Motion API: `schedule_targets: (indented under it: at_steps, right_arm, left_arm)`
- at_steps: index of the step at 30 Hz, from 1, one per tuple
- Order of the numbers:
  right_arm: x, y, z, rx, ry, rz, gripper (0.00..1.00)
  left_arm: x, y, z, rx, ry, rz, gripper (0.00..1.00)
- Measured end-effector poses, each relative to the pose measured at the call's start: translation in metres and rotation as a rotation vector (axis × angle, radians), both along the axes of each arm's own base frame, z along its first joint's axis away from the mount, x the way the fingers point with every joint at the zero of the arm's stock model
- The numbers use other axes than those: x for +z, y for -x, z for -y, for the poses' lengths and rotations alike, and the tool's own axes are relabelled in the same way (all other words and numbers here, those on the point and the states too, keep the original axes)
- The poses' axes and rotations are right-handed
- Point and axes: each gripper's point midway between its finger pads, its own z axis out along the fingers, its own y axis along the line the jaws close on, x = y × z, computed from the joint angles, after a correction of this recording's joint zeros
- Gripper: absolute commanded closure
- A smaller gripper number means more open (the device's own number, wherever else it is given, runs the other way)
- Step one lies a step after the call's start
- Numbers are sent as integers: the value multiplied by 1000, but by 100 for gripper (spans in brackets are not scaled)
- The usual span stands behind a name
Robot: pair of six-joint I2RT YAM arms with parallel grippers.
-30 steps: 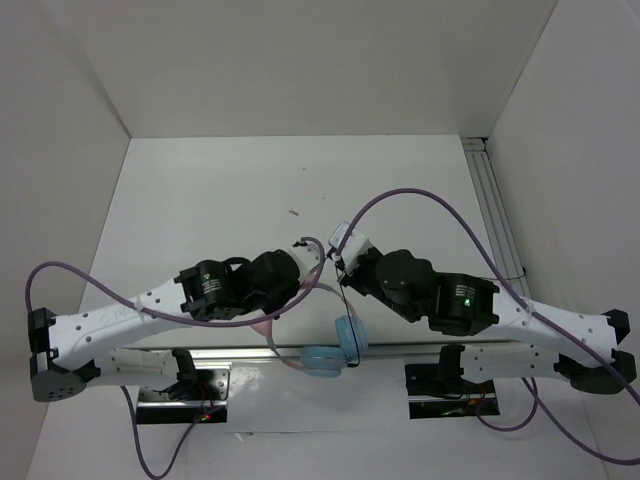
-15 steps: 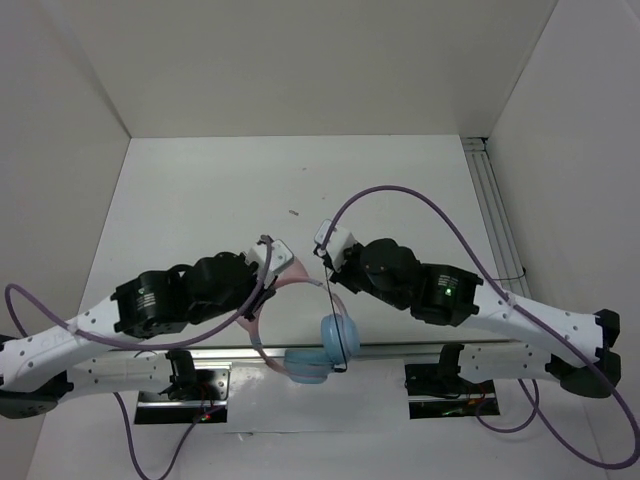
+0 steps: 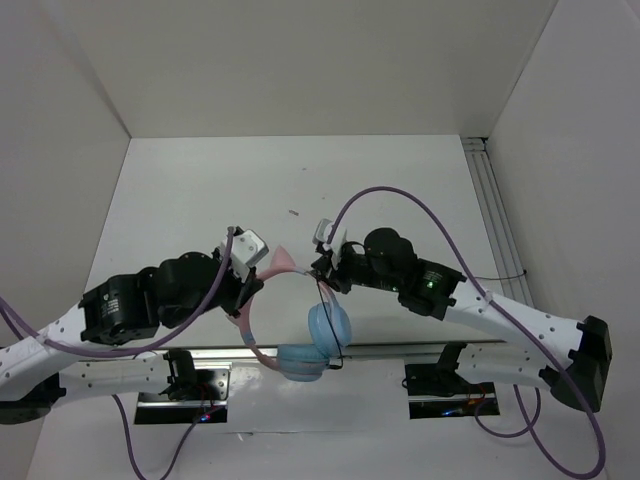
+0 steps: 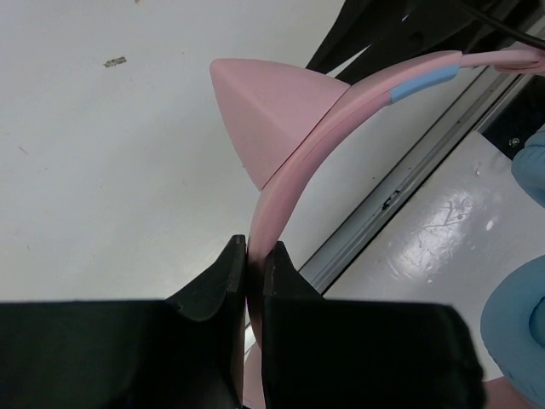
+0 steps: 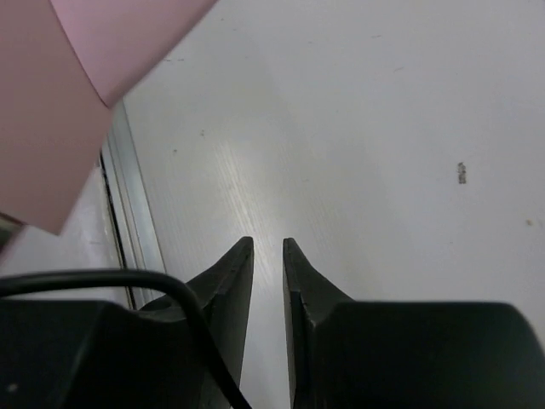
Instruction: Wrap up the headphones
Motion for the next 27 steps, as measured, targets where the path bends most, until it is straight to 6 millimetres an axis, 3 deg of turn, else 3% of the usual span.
schedule_targets:
  at_steps: [4, 8, 14, 17, 18, 20, 25, 27]
  right_arm:
    - [-23, 2, -9, 67, -57, -40, 69]
    - [-33, -14, -20, 90, -141, -55, 66]
    - [-50, -43, -24, 87, -241, -101, 66]
    - [-65, -47, -26, 95, -272, -129, 76]
    - [-72, -48, -27, 102, -280, -145, 90]
    - [-88, -50, -31, 112, -284, -189, 100]
    - [-144, -58, -33, 91, -262, -337, 100]
    - [-153, -54, -34, 93, -257, -366, 100]
  left_arm:
    - [4, 3, 2, 1, 30, -14, 100]
    - [12, 1, -1, 46, 76, -22, 100]
    - [47, -8, -28, 199, 223, 23, 100]
    - [65, -13, -49, 302, 312, 61, 100]
    - [69, -15, -57, 335, 328, 73, 100]
    - [81, -19, -68, 404, 395, 83, 100]
    - [107, -28, -86, 564, 533, 86, 100]
    - [106, -33, -91, 618, 533, 92, 100]
